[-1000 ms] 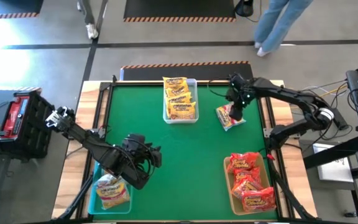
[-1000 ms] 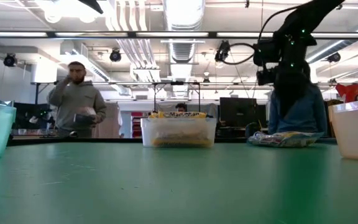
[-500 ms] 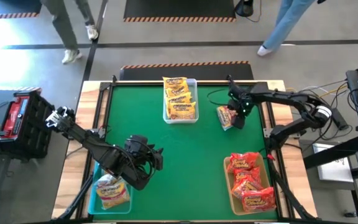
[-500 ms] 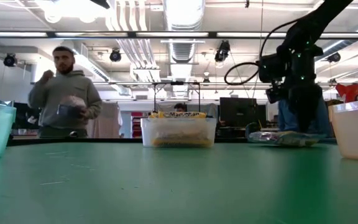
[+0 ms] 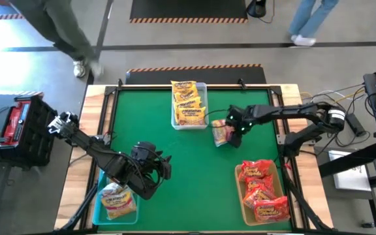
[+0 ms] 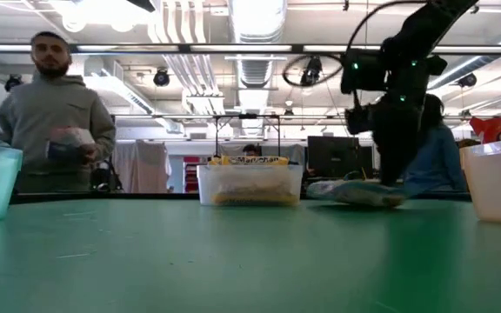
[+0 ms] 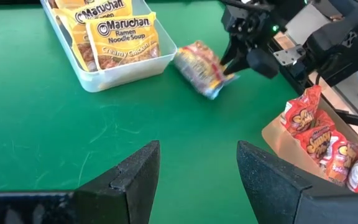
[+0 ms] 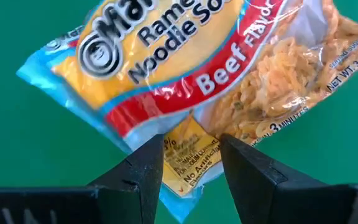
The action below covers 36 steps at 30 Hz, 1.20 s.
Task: Sort Maruchan noodles
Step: Put the blue noodle pack into the blue bin
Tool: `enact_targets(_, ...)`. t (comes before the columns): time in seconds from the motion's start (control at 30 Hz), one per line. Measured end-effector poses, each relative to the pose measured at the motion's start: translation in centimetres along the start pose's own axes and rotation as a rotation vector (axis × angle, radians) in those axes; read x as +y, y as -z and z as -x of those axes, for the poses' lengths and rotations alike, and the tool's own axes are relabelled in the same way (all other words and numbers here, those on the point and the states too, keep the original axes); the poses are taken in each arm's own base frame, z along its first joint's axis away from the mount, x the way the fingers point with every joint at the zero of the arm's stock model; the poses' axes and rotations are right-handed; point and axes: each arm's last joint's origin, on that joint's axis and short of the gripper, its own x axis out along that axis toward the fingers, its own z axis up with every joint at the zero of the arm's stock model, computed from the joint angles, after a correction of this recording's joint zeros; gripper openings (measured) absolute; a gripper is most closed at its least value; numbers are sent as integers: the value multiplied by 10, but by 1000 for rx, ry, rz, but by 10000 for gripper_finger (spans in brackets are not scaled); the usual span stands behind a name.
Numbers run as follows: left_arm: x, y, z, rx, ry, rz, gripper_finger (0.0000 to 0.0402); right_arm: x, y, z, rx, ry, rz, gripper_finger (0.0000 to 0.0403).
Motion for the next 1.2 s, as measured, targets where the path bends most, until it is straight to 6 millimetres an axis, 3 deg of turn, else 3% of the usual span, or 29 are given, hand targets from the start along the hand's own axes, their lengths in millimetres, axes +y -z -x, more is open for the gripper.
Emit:
enact_targets(0.3,0,0,0,-3,1,-20,197,66,-11,-2,-240,-184,14,150)
enact_targets(0.43,0,0,0,-4,2,-29,197,85,-9,-3,-285,-223,60,150)
enact_targets(0.63,0,0,0,-4,2,-39,197,71,-6,-5,-306,67,72,150)
enact_targets(0.8,0,0,0,-3,2,-42,197,65,-12,-3,-390,202,110,150)
enact_targets(1.07,-1,0,0,-3,8,-35,197,61,-14,-29,-296,177,82,150)
enact_targets(1.2,-1,0,0,-3,10,-33,197,68,-15,-39,-264,64,32,150)
